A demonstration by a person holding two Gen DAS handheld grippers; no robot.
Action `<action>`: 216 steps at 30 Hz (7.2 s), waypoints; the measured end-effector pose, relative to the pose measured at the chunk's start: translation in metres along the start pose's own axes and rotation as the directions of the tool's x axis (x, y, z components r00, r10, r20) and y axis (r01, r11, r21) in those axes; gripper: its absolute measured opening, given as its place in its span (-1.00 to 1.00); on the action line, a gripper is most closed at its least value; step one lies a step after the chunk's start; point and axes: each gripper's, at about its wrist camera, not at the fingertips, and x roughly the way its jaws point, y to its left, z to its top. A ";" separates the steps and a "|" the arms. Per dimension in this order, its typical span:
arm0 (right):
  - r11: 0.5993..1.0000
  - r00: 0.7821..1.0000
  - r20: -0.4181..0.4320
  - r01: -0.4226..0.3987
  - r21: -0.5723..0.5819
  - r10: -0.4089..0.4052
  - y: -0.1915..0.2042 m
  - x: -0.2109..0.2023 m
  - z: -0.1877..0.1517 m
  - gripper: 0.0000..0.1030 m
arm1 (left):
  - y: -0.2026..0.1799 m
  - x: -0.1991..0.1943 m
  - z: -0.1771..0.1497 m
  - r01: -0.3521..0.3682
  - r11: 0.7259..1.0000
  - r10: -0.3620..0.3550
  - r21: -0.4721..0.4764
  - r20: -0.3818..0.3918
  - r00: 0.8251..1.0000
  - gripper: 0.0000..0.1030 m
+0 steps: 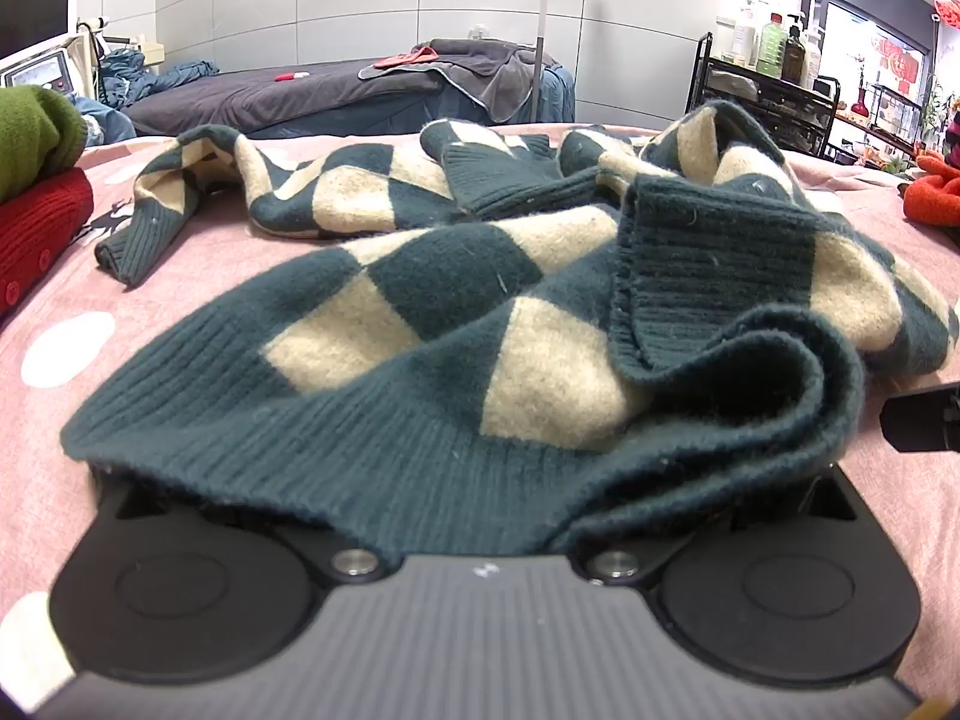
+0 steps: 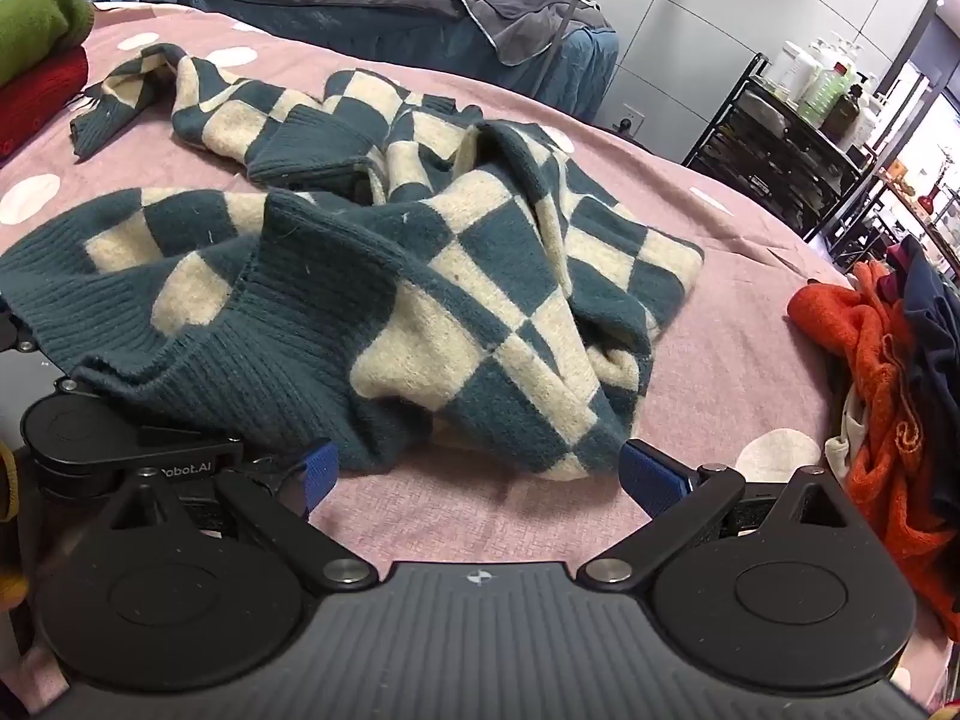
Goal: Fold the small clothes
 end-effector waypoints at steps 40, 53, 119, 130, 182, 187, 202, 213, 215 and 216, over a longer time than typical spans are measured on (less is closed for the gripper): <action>0.998 0.988 0.141 -0.068 0.014 0.065 -0.005 -0.037 -0.007 1.00 | -0.006 -0.079 0.062 -0.198 0.962 0.229 0.186 -0.165 0.959 1.00; 0.996 0.981 0.172 -0.090 0.004 0.088 -0.003 -0.044 -0.005 1.00 | -0.002 -0.073 0.061 -0.144 0.968 0.185 0.207 -0.194 0.963 1.00; 0.922 0.904 0.212 -0.386 0.034 0.371 -0.087 -0.115 -0.085 -0.83 | 0.168 -0.102 0.080 0.074 0.993 -0.092 -0.090 -0.210 0.973 -0.72; 0.954 0.960 0.050 -0.279 0.110 0.275 -0.081 -0.084 -0.119 -0.47 | 0.138 -0.064 0.043 0.212 0.976 -0.219 -0.055 -0.276 0.936 1.00; 0.829 0.939 -0.106 -0.230 0.509 0.326 -0.121 -0.079 -0.159 -0.48 | 0.169 -0.098 0.037 0.142 0.990 -0.125 0.017 -0.375 0.918 0.22; 0.904 0.990 -0.104 -0.039 0.427 0.092 -0.136 -0.093 -0.146 0.05 | 0.160 -0.088 0.068 0.117 0.993 -0.109 0.016 -0.266 0.958 0.76; 0.905 0.977 0.036 -0.207 0.371 0.209 -0.098 -0.080 -0.123 0.20 | 0.150 0.033 0.133 0.123 0.945 -0.160 -0.302 -0.102 0.982 0.67; 0.825 0.969 0.122 -0.247 0.509 0.215 -0.102 -0.076 -0.111 0.82 | 0.143 0.125 0.148 0.066 0.933 -0.106 -0.354 -0.093 0.990 0.69; 0.785 0.962 0.151 -0.272 0.557 0.226 -0.103 -0.070 -0.107 1.00 | 0.137 0.133 0.147 0.051 0.939 -0.085 -0.339 -0.086 0.993 0.68; 0.758 0.955 0.170 -0.297 0.581 0.244 -0.104 -0.065 -0.106 1.00 | 0.135 0.135 0.146 0.052 0.941 -0.083 -0.335 -0.078 0.993 0.58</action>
